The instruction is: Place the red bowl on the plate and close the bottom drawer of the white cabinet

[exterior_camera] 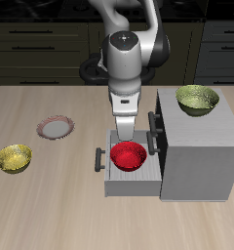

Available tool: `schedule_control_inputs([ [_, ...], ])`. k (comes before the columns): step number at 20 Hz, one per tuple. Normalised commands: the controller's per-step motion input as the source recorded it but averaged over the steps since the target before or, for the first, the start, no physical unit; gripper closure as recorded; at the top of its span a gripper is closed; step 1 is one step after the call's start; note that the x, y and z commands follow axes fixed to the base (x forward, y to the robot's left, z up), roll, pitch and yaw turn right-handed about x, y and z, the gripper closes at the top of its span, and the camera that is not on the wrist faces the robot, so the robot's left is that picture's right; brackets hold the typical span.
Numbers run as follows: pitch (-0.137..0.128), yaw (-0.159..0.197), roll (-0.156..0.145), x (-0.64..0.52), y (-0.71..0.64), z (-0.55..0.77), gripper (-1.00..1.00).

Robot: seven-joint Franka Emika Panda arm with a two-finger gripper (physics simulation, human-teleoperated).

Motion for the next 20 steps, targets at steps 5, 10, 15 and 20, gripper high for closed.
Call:
schedule_control_inputs([
  [5, 0.035, -0.01, 0.037, 0.13, 0.35, -0.15, -1.0],
  [10, 0.026, 0.016, -0.007, 0.01, -0.07, -0.21, -1.0],
  [15, 0.015, -0.012, -0.021, -0.02, -0.1, -0.17, -1.0],
  [20, 0.01, -0.007, -0.011, 0.01, -0.04, -0.08, -1.0],
])
